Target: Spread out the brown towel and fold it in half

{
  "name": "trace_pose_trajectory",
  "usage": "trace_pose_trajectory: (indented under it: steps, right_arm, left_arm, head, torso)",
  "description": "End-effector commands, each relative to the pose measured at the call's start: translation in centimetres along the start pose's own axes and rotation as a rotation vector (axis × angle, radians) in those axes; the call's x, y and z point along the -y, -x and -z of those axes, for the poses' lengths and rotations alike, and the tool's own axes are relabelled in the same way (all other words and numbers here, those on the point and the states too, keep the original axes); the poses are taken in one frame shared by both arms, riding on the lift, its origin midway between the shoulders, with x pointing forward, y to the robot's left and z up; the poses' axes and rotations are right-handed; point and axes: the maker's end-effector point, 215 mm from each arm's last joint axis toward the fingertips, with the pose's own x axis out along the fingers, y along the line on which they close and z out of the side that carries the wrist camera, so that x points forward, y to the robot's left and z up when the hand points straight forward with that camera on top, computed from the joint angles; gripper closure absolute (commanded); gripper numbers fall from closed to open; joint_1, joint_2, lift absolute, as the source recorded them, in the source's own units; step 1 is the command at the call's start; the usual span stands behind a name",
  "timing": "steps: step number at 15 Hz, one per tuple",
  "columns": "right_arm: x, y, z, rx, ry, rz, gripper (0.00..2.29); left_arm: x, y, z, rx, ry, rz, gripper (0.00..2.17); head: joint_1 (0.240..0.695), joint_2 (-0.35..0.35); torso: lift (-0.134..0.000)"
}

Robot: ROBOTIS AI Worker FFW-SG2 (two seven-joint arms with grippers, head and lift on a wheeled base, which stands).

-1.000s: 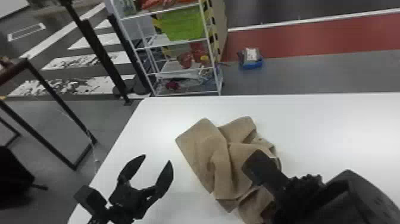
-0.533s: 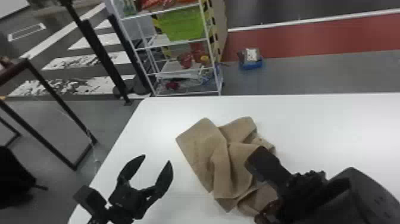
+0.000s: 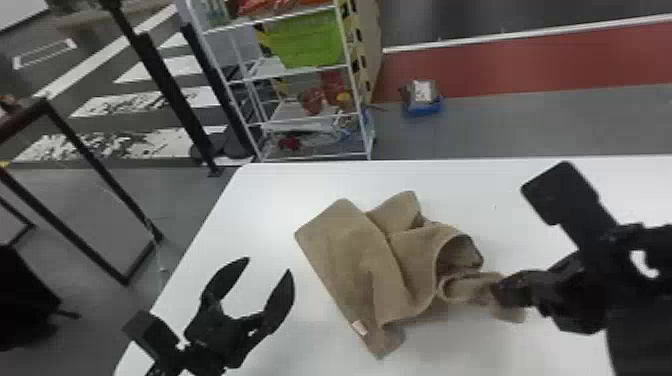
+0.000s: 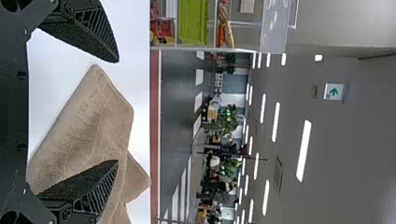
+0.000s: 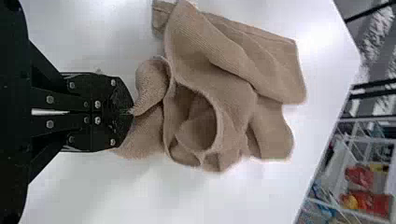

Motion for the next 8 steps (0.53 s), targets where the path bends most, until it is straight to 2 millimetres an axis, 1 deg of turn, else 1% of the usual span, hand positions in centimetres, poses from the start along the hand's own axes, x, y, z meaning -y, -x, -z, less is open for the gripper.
trace_pose_trajectory:
  steps: [1,2,3,4,6,7,8]
  right_arm:
    - [5.2,3.2,-0.6,0.054,-0.084,0.069,1.30]
    - [7.2,4.1,-0.7,0.070,-0.112,0.098,1.30]
    - [9.0,4.8,-0.3,0.075,-0.145,0.125,1.30]
    - [10.5,5.4,-0.1,0.083,-0.175,0.141,1.30]
    - [11.4,5.5,-0.1,0.089,-0.200,0.133,1.30]
    - [11.9,5.7,-0.2,0.092,-0.208,0.140,1.30]
    - [12.2,5.8,-0.3,0.097,-0.214,0.139,1.30]
  left_arm:
    - [2.1,-0.3,-0.3,0.007,0.005,0.073,0.13]
    - [3.7,-0.6,-0.4,0.004,0.007,0.128,0.13]
    - [5.4,-0.7,-0.2,-0.004,0.011,0.180,0.13]
    - [6.6,-1.0,0.0,-0.011,0.014,0.208,0.13]
    - [9.8,-1.5,1.3,-0.051,0.040,0.291,0.13]
    - [11.9,-1.7,2.6,-0.093,0.050,0.337,0.13]
    - [14.1,-1.8,3.6,-0.120,0.052,0.384,0.14]
  head:
    - [0.695,0.350]
    - [0.695,0.350]
    - [0.695,0.341]
    - [0.695,0.300]
    - [0.695,0.221]
    - [0.695,0.187]
    - [0.695,0.136]
  torso:
    - [-0.124]
    - [-0.124]
    - [-0.124]
    - [-0.124]
    - [-0.124]
    - [-0.124]
    - [-0.124]
